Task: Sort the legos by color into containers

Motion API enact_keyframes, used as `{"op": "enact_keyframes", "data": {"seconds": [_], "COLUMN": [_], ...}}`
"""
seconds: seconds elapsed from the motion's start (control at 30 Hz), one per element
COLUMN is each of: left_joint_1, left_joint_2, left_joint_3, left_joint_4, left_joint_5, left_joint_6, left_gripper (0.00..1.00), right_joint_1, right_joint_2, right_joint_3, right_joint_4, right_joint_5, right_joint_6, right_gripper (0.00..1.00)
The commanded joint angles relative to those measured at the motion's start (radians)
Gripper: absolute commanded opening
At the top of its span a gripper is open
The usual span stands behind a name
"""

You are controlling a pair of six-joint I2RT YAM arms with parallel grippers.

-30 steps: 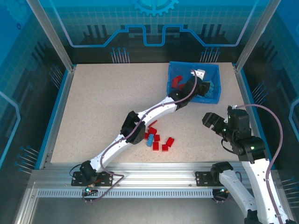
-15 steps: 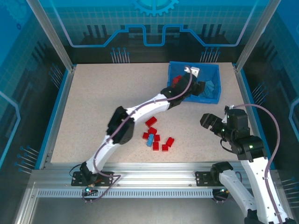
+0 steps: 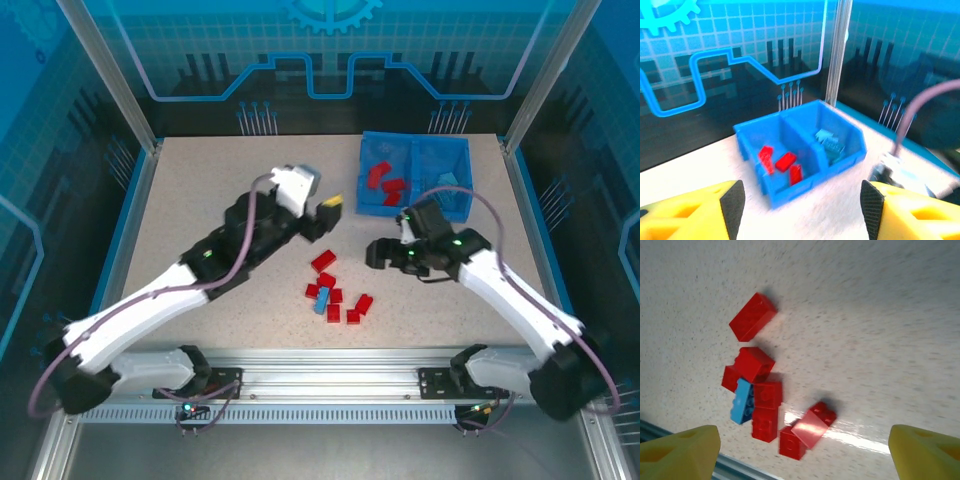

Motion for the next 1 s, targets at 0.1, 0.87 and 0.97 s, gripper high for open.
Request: {"op": "enact_keyframes", "data": {"seconds": [0.1, 0.87, 0.97], "left_joint_1": [0.013, 0.013, 0.013], "left_joint_2": [-0.348, -0.685, -0.683], "left_joint_3": [-0.186, -0.543, -0.563], "left_joint_4": [-0.392, -0.538, -0.514], "left_joint_5": [0.077, 0.305, 0.310], "left_joint_6": [0.288, 0.592, 0.594], "left_gripper": [0.67, 0.99, 0.99], "right_joint_1": [0.131, 0.232, 0.237], "right_joint_2": [0.330, 0.940, 0.970], "right_joint_3": [0.159, 0.711, 0.719], "right_joint_4": [0.092, -0.169, -0.171], "right_joint_5": [0.001, 0.164, 0.149], "right_joint_6": [0.249, 0.515, 0.526], "right_gripper": [0.91, 0.73, 0.65]}}
